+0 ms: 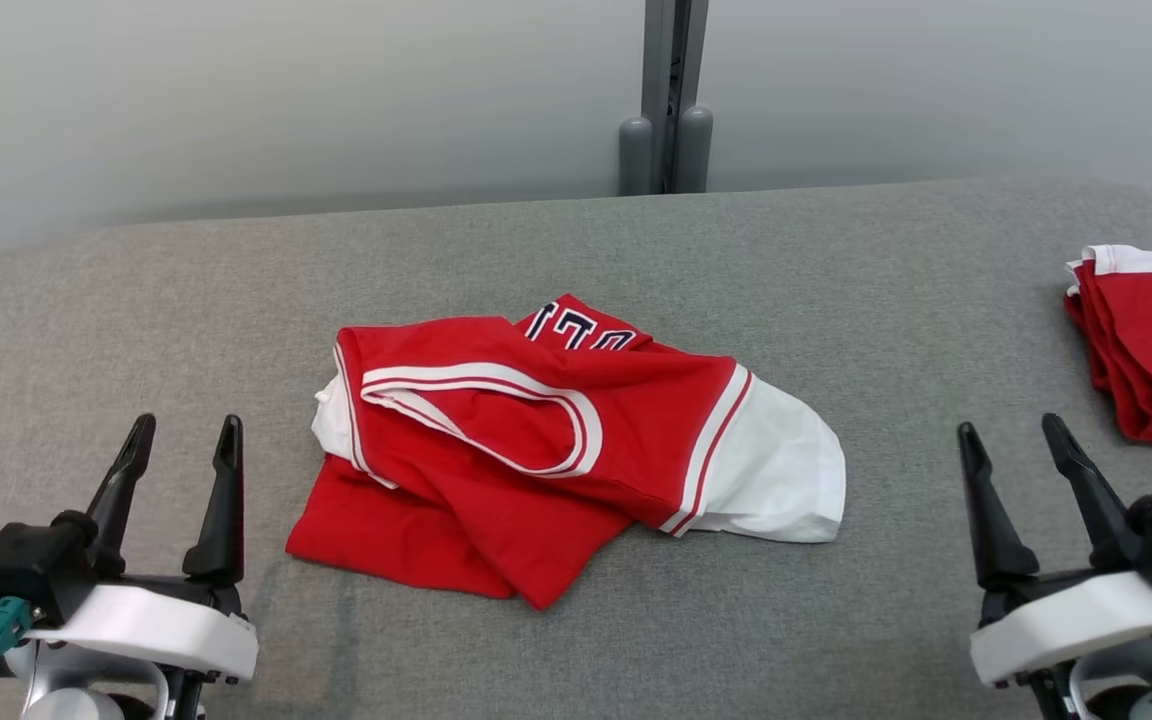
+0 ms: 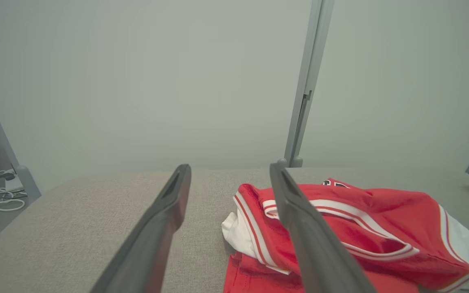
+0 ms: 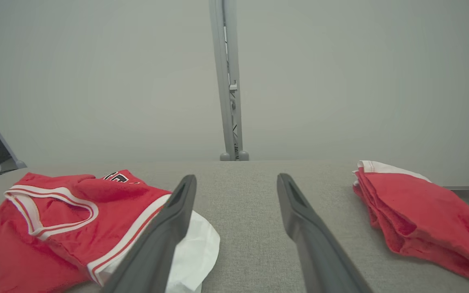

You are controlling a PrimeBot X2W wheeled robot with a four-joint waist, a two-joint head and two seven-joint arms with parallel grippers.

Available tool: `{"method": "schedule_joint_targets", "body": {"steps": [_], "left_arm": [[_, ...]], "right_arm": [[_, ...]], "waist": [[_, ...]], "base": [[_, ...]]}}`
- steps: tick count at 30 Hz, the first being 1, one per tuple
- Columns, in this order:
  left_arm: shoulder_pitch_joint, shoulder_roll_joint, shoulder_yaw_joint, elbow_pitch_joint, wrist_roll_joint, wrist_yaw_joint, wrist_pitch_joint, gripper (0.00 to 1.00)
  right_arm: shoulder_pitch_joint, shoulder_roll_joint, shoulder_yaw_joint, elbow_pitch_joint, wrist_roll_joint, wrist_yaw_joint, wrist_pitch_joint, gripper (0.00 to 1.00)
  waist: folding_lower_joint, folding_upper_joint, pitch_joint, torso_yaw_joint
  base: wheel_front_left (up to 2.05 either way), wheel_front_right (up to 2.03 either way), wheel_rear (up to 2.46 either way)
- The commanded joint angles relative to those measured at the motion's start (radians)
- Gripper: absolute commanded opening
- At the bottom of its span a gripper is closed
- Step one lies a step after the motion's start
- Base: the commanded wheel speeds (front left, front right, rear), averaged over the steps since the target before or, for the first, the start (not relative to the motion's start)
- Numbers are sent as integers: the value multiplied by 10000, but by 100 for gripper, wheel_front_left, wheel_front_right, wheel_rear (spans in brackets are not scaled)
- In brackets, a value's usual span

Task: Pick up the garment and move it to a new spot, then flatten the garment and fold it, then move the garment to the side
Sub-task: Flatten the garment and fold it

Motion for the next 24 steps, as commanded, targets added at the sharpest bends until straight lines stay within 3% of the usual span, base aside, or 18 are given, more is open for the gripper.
{"method": "schedule_joint_targets", "body": {"steps": [1, 10, 17, 24], "left_arm": [[-293, 119, 14, -50, 132, 45, -7, 100], [-1153, 1, -180, 18, 319, -121, -228, 100], [-1669, -342, -358, 431, 269, -346, -531, 100], [-1967, -577, -489, 819, 362, -515, -718, 100]], "right_arm": [[-284, -42, 196, -109, -93, 3, 85, 100], [-1729, -462, 2294, 338, -157, 3, 599, 100], [-3027, -1001, 4245, 1408, 193, 3, 1142, 100], [-4250, -1703, 5855, 2799, 510, 1, 1668, 100]], "waist": [[0, -1, 163, 223], [0, -1, 988, 1789], [0, -1, 1516, 3026], [0, -1, 1849, 3569]], "base": [[0, 0, 0], [0, 0, 0], [0, 0, 0], [0, 0, 0]]}}
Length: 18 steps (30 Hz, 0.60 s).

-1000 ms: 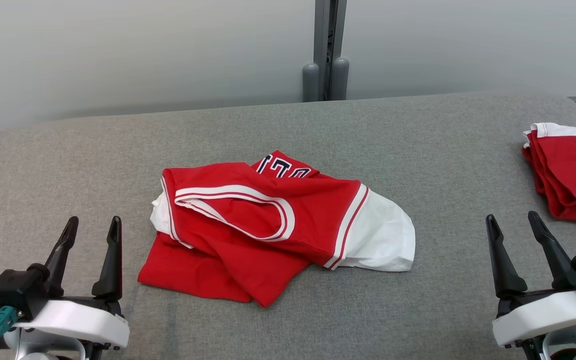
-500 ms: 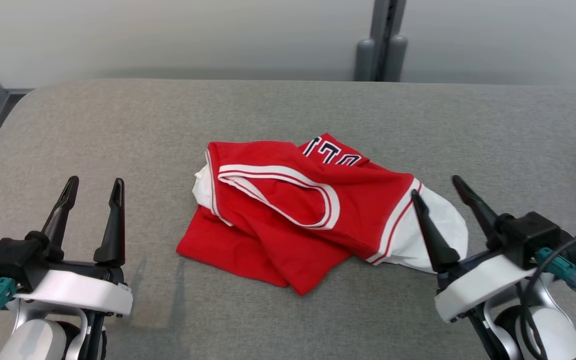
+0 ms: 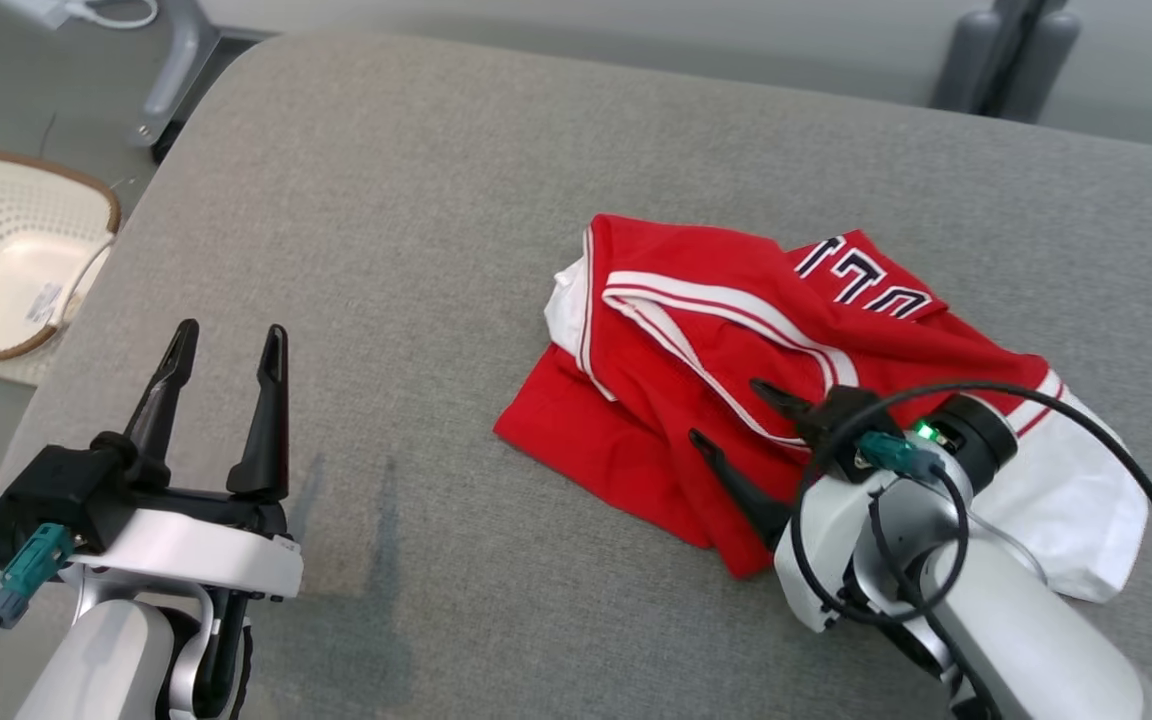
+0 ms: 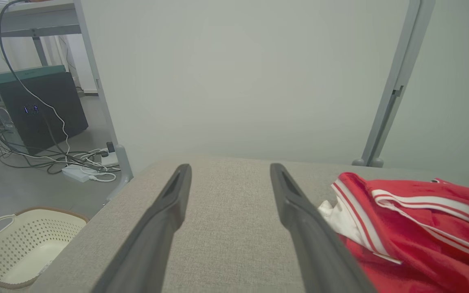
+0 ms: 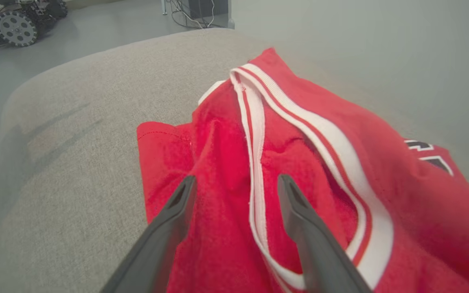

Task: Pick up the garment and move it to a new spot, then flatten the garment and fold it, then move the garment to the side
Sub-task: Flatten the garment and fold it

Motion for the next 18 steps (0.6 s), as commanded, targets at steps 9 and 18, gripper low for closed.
{"method": "schedule_joint_targets", "body": {"steps": [9, 18], "left_arm": [[-335, -192, 133, 357, 147, -156, -225, 100], [-368, -137, 400, 421, 346, -148, -275, 100]], "right_arm": [[-1377, -357, 577, 1014, 260, -1, 112, 0], [-2728, -694, 510, -733, 238, 1, -384, 0]], "waist": [[0, 0, 423, 226], [0, 0, 353, -444]], "base": [[0, 0, 0], [0, 0, 0]]}}
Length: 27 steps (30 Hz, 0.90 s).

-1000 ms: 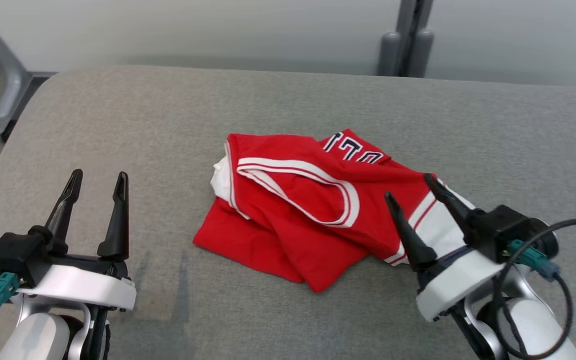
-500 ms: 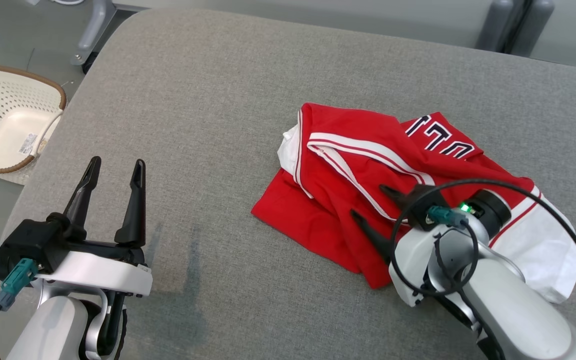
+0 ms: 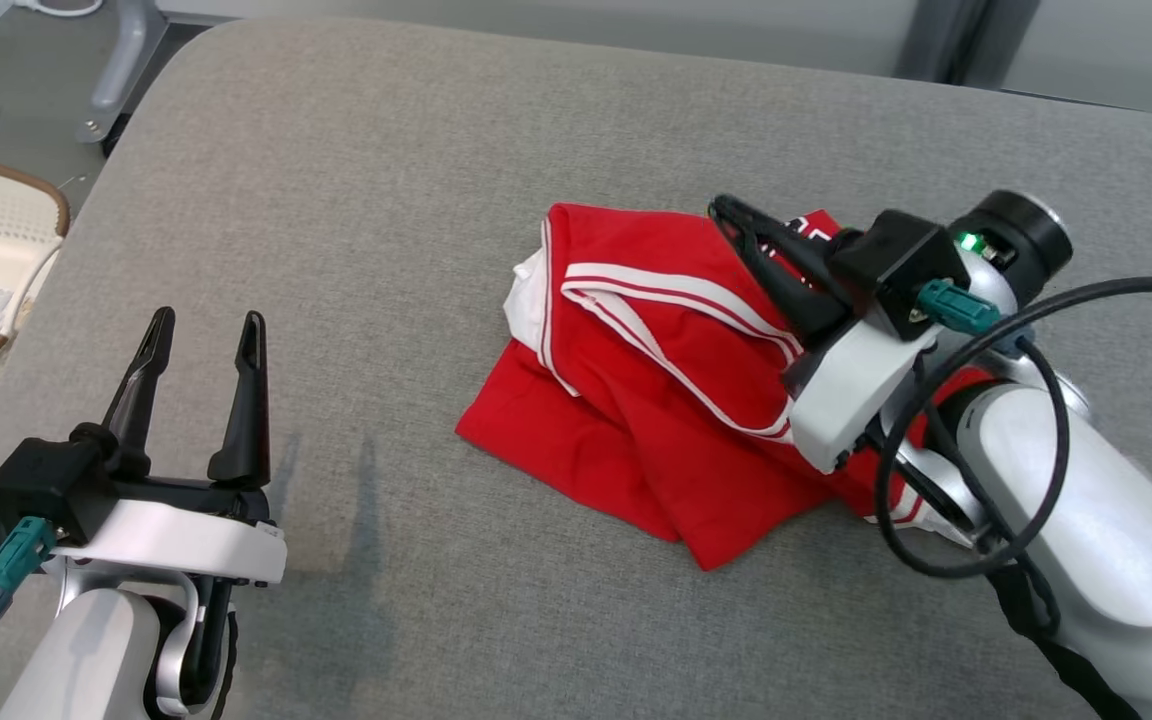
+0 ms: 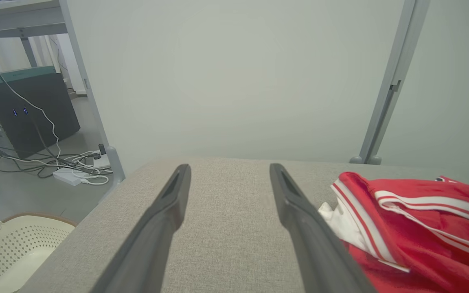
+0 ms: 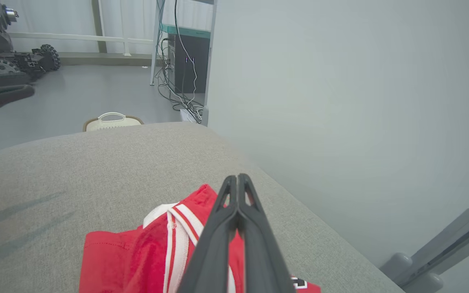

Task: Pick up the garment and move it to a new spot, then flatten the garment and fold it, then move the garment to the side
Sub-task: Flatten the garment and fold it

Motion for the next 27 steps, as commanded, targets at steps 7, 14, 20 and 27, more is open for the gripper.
{"method": "schedule_joint_targets", "body": {"steps": [7, 14, 20, 27], "left_arm": [[-70, 64, 109, 9, 135, 29, -45, 100], [210, 231, 92, -147, 166, 125, 68, 100], [449, 351, 81, -413, 143, 229, 268, 100], [705, 521, 13, -662, 147, 340, 516, 100]], "right_arm": [[513, 353, -327, -820, 33, 1, -95, 0], [1680, 808, -1219, -1347, -68, 1, -522, 100], [2852, 1334, -3088, -1637, -360, 1, -999, 100], [4140, 1668, -4911, -1995, -674, 3, -1141, 100]], "waist": [[0, 0, -314, -429], [0, 0, -672, -962], [0, 0, -980, -1438], [0, 0, -1318, -1721]], "base": [[0, 0, 0], [0, 0, 0], [0, 0, 0], [0, 0, 0]]}}
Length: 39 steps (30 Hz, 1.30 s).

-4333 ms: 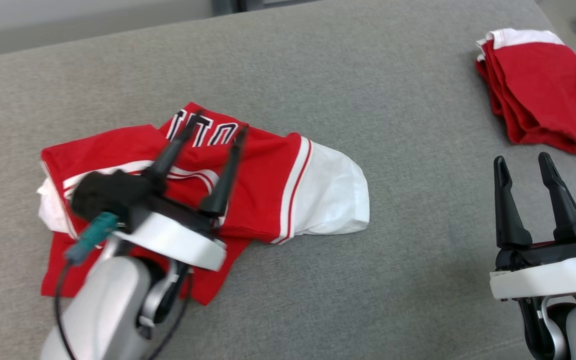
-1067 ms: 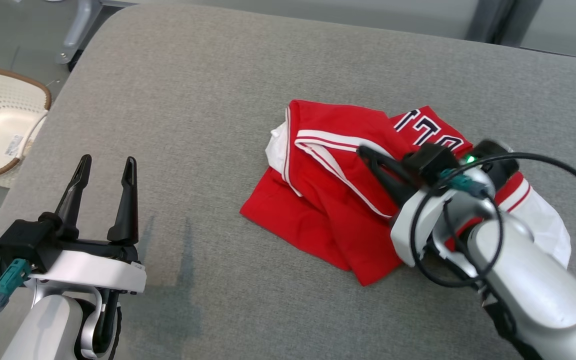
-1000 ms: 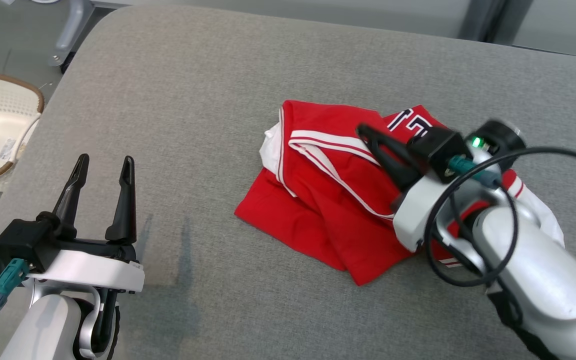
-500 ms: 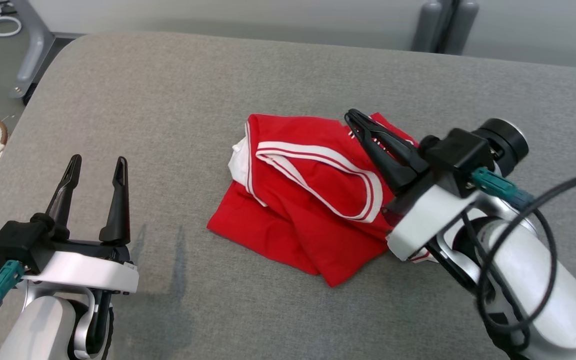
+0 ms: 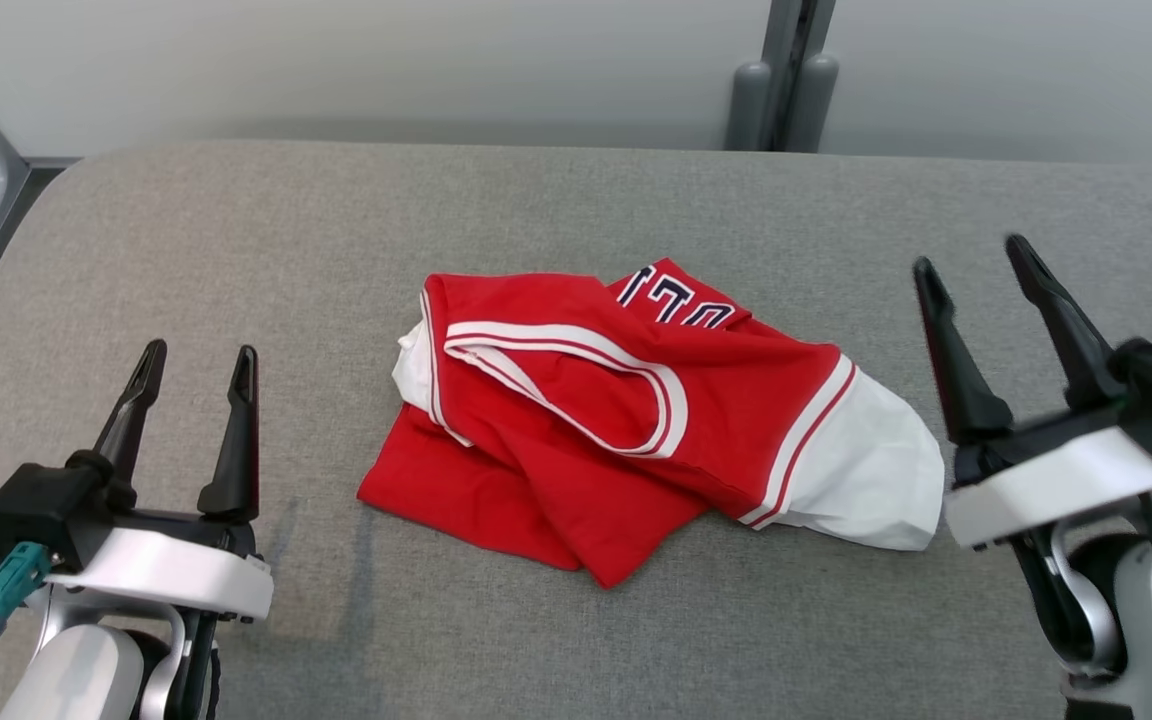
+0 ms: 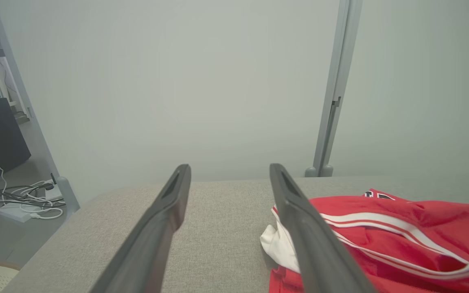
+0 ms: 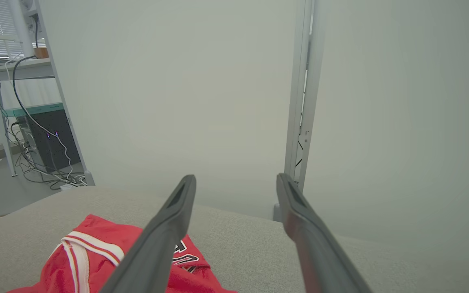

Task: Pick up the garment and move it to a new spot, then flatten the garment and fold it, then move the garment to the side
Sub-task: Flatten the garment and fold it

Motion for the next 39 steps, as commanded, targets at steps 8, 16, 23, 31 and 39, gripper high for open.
{"method": "schedule_joint_targets", "body": {"steps": [8, 16, 23, 31, 39], "left_arm": [[491, 202, -33, -283, -28, 212, 278, 100], [991, 146, -237, -379, -103, 298, 487, 100], [1433, 162, -335, -442, -182, 373, 605, 100], [1336, 214, -385, -531, -233, 396, 648, 100], [1259, 217, -356, -526, -281, 455, 592, 100]], "right_arm": [[1439, 310, -869, -402, -94, 3, 74, 100], [2622, 497, -1237, -295, 108, 3, 65, 100], [3078, 555, -1245, -269, 238, 3, 56, 100], [3113, 559, -1253, -355, 110, 3, 180, 100], [3066, 563, -1275, -408, 162, 3, 173, 100]], "waist": [[0, -1, -450, -537], [0, -1, -973, -673], [0, -1, -1191, -702], [0, -1, -1115, -641], [0, -1, -1063, -636]], "base": [[0, 0, 0], [0, 0, 0], [0, 0, 0], [0, 0, 0], [0, 0, 0]]}}
